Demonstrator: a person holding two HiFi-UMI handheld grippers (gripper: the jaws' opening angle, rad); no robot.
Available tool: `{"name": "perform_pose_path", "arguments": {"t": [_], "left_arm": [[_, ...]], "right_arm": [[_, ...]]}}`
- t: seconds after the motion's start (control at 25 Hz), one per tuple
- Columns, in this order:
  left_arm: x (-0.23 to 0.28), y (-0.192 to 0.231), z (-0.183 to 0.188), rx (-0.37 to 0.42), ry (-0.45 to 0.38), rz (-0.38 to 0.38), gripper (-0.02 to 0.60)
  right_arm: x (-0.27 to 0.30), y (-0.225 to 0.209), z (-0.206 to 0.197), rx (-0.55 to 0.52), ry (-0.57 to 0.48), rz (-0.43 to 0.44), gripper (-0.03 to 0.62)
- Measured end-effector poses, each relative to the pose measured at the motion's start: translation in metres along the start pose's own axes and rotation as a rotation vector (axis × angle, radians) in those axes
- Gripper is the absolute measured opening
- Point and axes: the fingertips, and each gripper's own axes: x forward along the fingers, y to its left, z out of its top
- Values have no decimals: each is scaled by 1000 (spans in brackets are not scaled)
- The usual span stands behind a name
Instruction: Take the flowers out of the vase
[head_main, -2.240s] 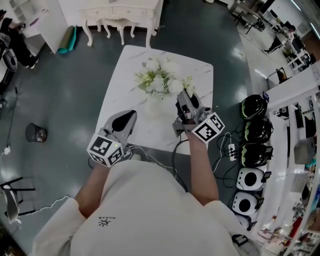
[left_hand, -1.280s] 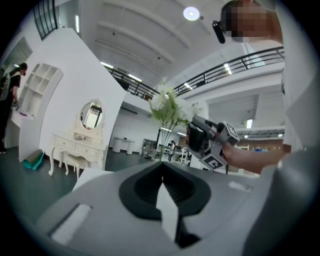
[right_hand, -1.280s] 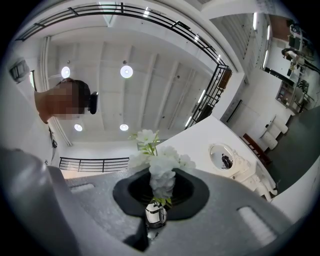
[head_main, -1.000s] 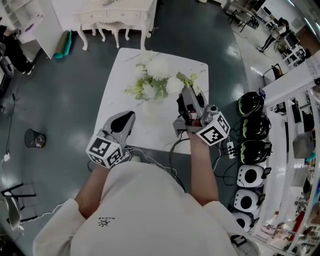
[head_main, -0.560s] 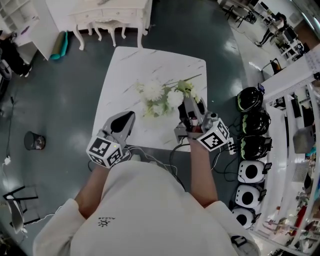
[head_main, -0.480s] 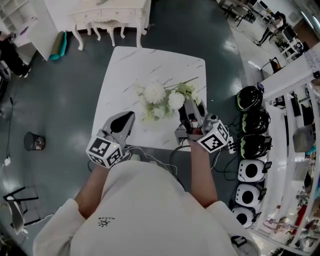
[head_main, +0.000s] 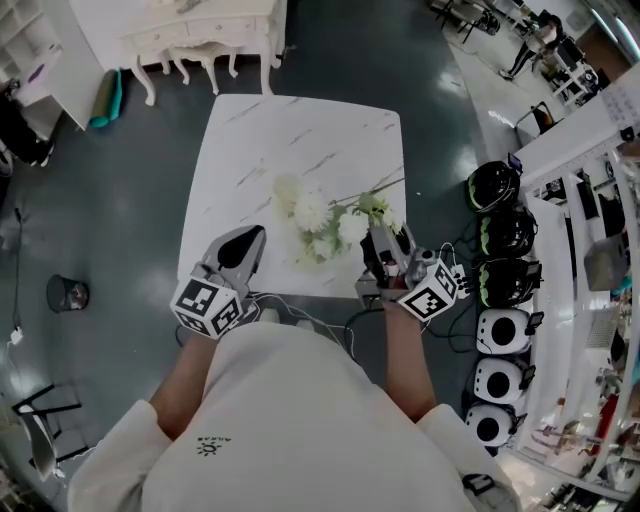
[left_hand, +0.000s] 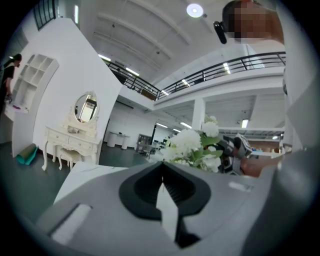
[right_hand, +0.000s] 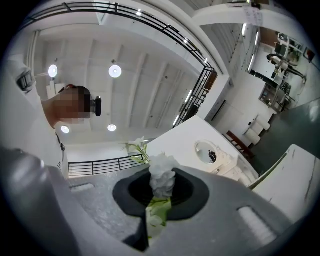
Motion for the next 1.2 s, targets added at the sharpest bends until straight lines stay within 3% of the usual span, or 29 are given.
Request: {"name": "perform_pose_path", "arguments": {"t": [0.56,1.2], "left_arm": [[-2,-8,-9,-1,2,12,-11],[-7,7,-13,-24,6,49,-11]], "right_arm": [[-54,-12,-12,21,25,-84,25],[-66,-26,-25,41,51,-135,25]]}}
